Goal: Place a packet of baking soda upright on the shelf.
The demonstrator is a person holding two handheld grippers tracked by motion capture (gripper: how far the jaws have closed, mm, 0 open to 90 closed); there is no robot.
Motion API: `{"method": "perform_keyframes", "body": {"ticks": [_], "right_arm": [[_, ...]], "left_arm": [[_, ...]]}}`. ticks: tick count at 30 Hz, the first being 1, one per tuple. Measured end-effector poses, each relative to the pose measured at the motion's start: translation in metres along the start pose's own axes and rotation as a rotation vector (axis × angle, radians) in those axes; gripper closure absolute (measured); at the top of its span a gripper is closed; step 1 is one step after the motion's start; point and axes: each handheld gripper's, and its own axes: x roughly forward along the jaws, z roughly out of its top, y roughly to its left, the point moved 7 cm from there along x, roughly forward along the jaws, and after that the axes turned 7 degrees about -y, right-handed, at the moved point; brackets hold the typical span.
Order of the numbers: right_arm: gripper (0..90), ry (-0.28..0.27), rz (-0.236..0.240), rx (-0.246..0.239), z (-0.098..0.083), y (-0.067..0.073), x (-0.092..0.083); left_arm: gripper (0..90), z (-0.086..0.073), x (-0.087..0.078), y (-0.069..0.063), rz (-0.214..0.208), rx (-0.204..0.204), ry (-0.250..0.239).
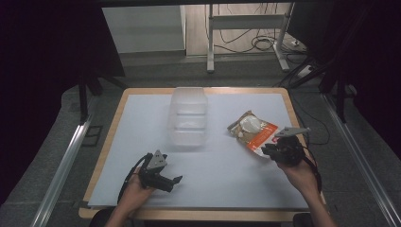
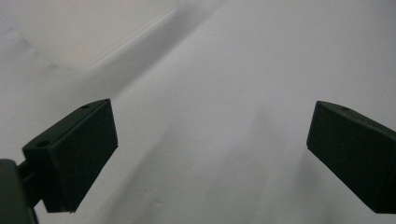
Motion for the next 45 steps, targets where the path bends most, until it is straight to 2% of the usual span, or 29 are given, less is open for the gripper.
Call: {"method": "perform_keyframes", "body": {"ticks": [1, 2, 3, 6, 7, 9, 17, 18, 21, 22, 24, 25, 31, 35, 39, 45], "right_arm": [[80.8, -0.002, 0.004, -0.004, 0.005, -0.003, 0.005], [80.8, -0.002, 0.004, -0.004, 0.005, -0.003, 0.005], [84.5, -0.001, 0.0, -0.009, 0.008, -0.006, 0.011], [87.0, 0.003, -0.013, -0.016, 0.011, -0.011, 0.017], [87.7, 0.004, -0.023, -0.008, 0.016, -0.017, 0.023], [87.7, 0.001, -0.027, -0.008, 0.018, -0.02, 0.025], [88.1, 0.002, -0.088, -0.001, 0.045, -0.052, 0.052], [88.1, 0.002, -0.088, -0.001, 0.045, -0.052, 0.052], [88.1, 0.013, -0.096, 0.003, 0.051, -0.059, 0.065], [88.1, 0.026, -0.106, 0.002, 0.053, -0.065, 0.076], [88.1, 0.028, -0.11, 0.003, 0.054, -0.067, 0.08], [88.1, 0.037, -0.12, 0.008, 0.055, -0.073, 0.088], [88.1, 0.052, -0.149, 0.016, 0.059, -0.089, 0.108], [88.0, 0.076, -0.172, 0.002, 0.059, -0.1, 0.126], [87.9, 0.083, -0.191, -0.005, 0.061, -0.106, 0.135], [87.6, 0.107, -0.216, 0.014, 0.058, -0.122, 0.154]], "left_arm": [[1.9, 0.0, 0.0, 0.0, 0.0, -0.001, 0.0], [1.9, 0.0, 0.0, 0.0, -0.001, 0.001, 0.002], [1.9, 0.0, 0.0, 0.0, -0.001, 0.001, 0.002], [1.9, 0.0, 0.0, 0.0, 0.0, -0.002, 0.002], [1.9, 0.0, 0.0, 0.0, 0.0, -0.002, 0.001], [1.9, 0.0, 0.0, 0.0, 0.0, -0.001, 0.002], [1.9, 0.0, 0.0, 0.001, 0.001, -0.001, 0.0], [1.9, 0.0, 0.0, 0.001, 0.0, -0.001, 0.0], [1.9, 0.0, 0.0, 0.0, 0.0, 0.001, -0.001], [1.9, 0.0, 0.0, 0.0, -0.001, 0.001, -0.001], [1.9, 0.0, 0.0, 0.0, 0.001, 0.004, -0.001], [1.9, 0.0, 0.0, 0.0, -0.001, 0.003, -0.001], [1.9, 0.0, 0.0, 0.0, -0.002, 0.005, 0.0], [1.9, 0.0, 0.0, 0.0, -0.001, 0.006, 0.001], [1.9, 0.0, 0.0, 0.0, -0.001, 0.008, 0.0], [1.9, 0.0, -0.001, 0.0, 0.001, 0.007, 0.0]]}}
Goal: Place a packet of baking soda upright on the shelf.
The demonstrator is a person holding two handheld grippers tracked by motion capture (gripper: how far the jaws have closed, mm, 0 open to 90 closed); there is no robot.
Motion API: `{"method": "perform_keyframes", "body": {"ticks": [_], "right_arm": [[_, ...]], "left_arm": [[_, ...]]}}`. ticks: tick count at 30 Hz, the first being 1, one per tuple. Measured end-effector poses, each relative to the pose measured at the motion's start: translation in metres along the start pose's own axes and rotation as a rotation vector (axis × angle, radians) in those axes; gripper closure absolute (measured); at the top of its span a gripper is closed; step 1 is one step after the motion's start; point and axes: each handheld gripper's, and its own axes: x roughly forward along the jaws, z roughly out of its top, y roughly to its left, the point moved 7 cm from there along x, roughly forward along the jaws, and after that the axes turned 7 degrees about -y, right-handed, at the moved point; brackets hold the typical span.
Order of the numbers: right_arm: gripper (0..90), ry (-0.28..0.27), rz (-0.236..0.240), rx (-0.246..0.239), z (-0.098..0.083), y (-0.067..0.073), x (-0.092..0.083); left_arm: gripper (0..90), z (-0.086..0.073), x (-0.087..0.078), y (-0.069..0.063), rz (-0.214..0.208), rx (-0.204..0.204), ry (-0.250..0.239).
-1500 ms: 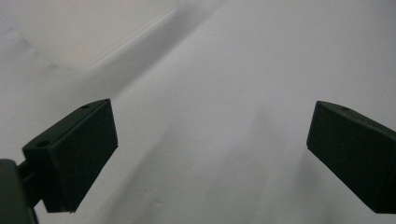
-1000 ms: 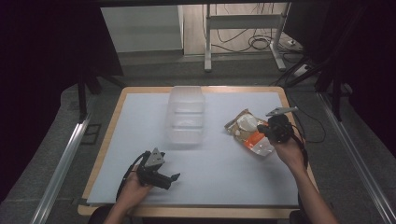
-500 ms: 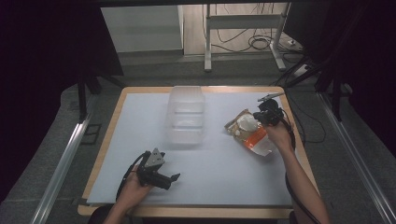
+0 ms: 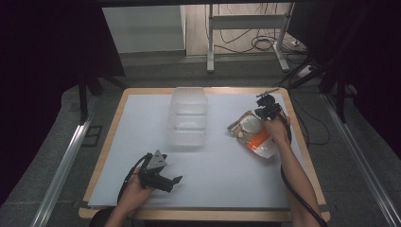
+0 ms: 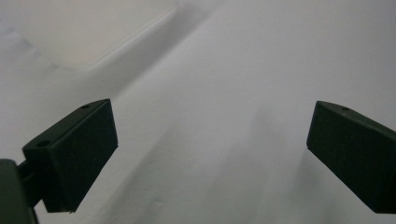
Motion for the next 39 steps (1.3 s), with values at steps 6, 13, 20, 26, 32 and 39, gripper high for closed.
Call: {"method": "perform_keyframes", "body": {"ticks": [6, 13, 20, 26, 32, 39], "right_arm": [[87.7, 0.04, 0.01, 0.006, -0.007, -0.001, 0.012], [88.8, 0.058, 0.077, 0.016, -0.007, 0.009, 0.01], [88.9, 0.066, 0.119, -0.01, -0.01, 0.023, 0.006], [88.9, 0.069, 0.157, -0.058, -0.013, 0.041, 0.0], [88.9, 0.075, 0.218, -0.097, -0.016, 0.064, -0.006], [88.9, 0.077, 0.289, -0.146, -0.02, 0.094, -0.014]], "left_arm": [[1.9, 0.0, 0.0, 0.0, 0.0, -0.001, 0.0], [1.9, 0.0, 0.001, -0.001, -0.001, 0.004, 0.005], [1.9, 0.0, 0.001, -0.001, 0.0, 0.005, 0.008], [1.9, 0.0, 0.001, -0.001, 0.0, 0.006, 0.01], [1.9, -0.001, 0.002, -0.001, 0.0, 0.007, 0.011], [1.9, -0.001, 0.002, -0.002, 0.0, 0.01, 0.013]]}}
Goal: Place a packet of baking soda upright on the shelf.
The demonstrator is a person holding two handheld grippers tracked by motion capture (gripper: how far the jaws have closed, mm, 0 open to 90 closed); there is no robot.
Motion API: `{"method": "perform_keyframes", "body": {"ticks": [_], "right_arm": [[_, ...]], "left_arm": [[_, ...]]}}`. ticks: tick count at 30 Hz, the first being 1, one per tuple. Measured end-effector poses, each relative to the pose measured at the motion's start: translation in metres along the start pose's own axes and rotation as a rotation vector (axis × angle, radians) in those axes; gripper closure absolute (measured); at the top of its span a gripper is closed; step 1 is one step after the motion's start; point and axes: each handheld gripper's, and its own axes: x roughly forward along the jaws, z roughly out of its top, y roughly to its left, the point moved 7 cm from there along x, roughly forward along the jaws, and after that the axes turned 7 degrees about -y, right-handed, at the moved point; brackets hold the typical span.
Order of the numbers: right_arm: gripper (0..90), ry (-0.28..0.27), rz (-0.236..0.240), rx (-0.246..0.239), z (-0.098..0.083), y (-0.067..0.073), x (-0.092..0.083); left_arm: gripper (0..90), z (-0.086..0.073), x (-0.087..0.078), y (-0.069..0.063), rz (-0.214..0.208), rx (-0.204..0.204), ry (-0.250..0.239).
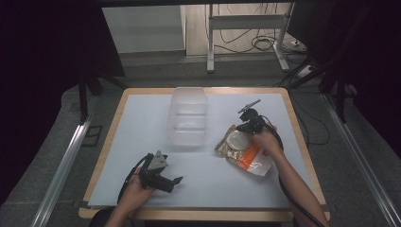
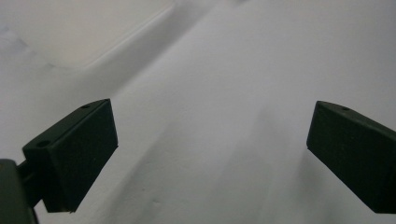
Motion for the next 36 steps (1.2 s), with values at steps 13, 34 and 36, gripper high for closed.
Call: {"method": "perform_keyframes", "body": {"ticks": [13, 34, 36], "right_arm": [[88.8, 0.003, 0.077, -0.108, 0.003, 0.051, 0.004], [69.1, -0.032, 0.073, -0.22, 0.004, 0.089, -0.004], [61.9, -0.044, 0.054, -0.217, 0.005, 0.085, -0.009]], "left_arm": [[1.9, 0.0, -0.001, 0.0, 0.001, 0.003, 0.0], [2.0, 0.0, -0.001, 0.0, 0.0, 0.003, -0.004], [2.0, 0.0, -0.001, 0.0, 0.0, 0.002, -0.004]]}}
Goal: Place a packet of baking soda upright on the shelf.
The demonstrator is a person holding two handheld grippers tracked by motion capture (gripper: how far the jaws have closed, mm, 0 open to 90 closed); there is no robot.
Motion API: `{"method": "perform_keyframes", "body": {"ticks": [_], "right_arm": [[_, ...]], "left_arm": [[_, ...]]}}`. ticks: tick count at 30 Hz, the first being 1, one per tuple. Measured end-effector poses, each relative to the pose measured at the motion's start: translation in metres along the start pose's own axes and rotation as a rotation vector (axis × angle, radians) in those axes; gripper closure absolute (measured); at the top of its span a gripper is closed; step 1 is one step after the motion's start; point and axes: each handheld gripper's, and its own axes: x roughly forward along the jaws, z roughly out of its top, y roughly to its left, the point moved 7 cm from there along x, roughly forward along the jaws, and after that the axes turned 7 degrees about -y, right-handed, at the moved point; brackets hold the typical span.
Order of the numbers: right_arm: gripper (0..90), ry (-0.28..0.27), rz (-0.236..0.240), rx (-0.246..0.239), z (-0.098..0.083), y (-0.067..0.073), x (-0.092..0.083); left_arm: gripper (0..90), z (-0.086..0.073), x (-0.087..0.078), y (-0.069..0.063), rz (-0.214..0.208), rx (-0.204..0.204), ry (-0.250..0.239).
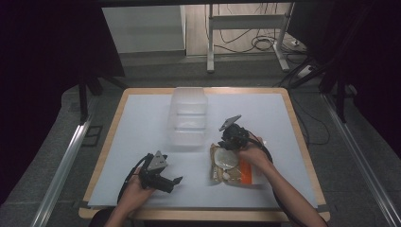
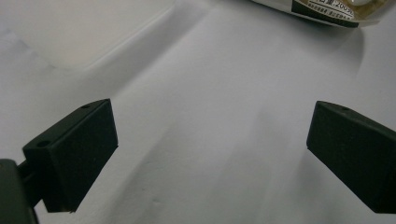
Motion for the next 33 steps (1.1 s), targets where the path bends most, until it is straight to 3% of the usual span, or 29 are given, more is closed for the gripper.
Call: {"method": "perform_keyframes", "body": {"ticks": [7, 14, 18, 25, 33], "right_arm": [[33.6, -0.041, -0.039, 0.056, -0.009, -0.009, -0.03], [17.0, -0.085, -0.112, 0.128, -0.032, -0.019, -0.067], [12.1, -0.105, -0.134, 0.184, -0.046, -0.023, -0.087], [7.2, -0.103, -0.164, 0.23, -0.072, -0.02, -0.108], [5.6, -0.074, -0.165, 0.259, -0.095, -0.006, -0.113]], "left_arm": [[2.0, 0.001, 0.0, -0.001, 0.001, 0.005, -0.002], [2.0, 0.001, 0.0, -0.001, 0.002, 0.005, -0.003], [2.0, 0.001, 0.0, -0.001, 0.003, 0.006, -0.003], [2.0, 0.001, 0.0, -0.002, 0.003, 0.009, -0.002], [2.0, 0.001, 0.0, -0.002, 0.003, 0.01, -0.003]]}}
